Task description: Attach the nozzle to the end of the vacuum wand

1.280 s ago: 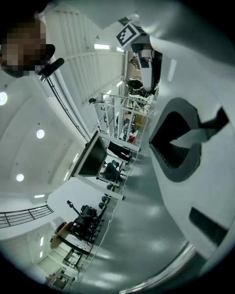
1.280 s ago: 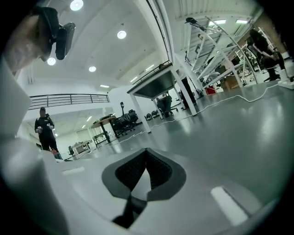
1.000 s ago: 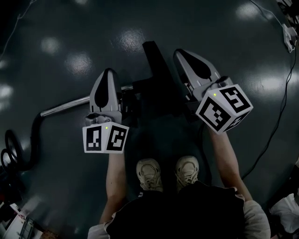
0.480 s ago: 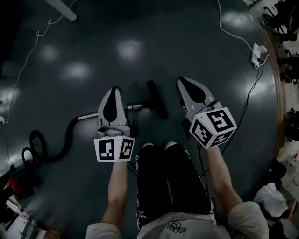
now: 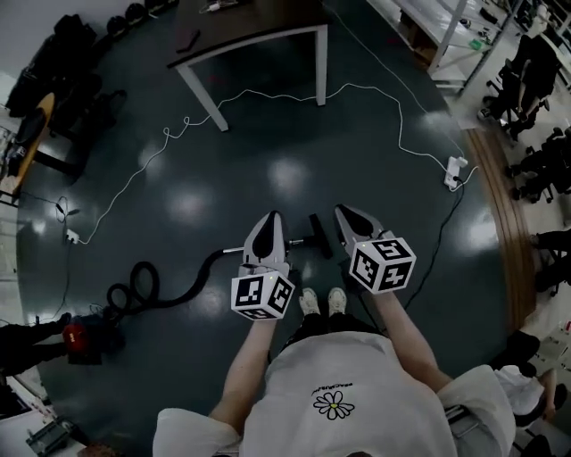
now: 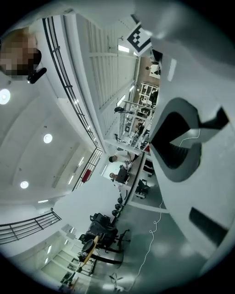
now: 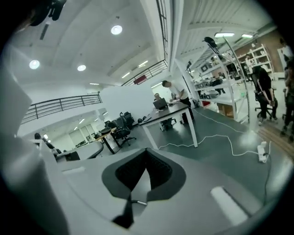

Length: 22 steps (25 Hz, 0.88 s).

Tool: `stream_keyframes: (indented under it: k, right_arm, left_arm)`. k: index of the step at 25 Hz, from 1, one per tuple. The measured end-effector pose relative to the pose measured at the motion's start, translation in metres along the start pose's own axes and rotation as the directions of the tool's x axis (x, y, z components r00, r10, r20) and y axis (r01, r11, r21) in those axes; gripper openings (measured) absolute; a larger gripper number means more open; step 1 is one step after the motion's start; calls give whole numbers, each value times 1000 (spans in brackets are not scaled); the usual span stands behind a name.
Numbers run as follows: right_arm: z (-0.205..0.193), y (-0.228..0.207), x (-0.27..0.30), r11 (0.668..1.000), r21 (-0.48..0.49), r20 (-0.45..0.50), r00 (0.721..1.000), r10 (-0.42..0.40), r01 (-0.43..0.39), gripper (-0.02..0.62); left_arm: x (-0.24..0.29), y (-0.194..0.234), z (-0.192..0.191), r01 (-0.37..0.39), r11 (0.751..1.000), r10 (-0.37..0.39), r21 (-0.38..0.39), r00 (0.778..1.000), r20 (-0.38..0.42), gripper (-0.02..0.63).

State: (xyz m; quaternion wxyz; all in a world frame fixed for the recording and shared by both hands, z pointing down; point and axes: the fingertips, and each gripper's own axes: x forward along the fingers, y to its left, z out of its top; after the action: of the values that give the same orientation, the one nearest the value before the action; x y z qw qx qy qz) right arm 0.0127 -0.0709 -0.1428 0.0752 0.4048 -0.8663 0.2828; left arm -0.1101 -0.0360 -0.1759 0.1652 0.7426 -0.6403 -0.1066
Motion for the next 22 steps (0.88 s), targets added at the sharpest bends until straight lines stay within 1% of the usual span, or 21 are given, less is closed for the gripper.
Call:
stream_keyframes:
  k: [2, 4, 6, 9, 15, 18, 22]
  right_arm:
    - [0, 13, -15, 998, -65, 5, 1000, 6, -6, 6]
    - [4, 25, -22, 996, -87, 22, 1000, 23, -21, 6]
    - [9, 37, -30, 993, -107, 45, 998, 51, -46, 6]
    - [11, 46, -45, 987, -142, 60, 995, 79, -70, 6]
    - [26, 69, -61, 986, -129, 121, 985, 122, -107, 6]
    - [29, 77, -67, 985, -117, 133, 980, 146, -130, 6]
    - [33, 85, -73, 980, -132, 140, 976, 168, -150, 6]
  left_arm:
    - [-18, -2, 0, -21, 1000, 21, 3, 1000, 2, 2]
    - [-31, 2, 1, -43, 999, 43, -11, 999, 10, 2]
    - [-41, -1, 4, -46, 999, 46, -10, 999, 21, 2]
    - [-55, -13, 6, -36, 999, 36, 13, 999, 37, 2]
    - [-74, -21, 32, -19, 999, 16, 33, 995, 96, 2]
    - [-80, -25, 38, -13, 999, 8, 46, 994, 113, 2]
    - [-85, -32, 43, -5, 998, -2, 55, 991, 132, 2]
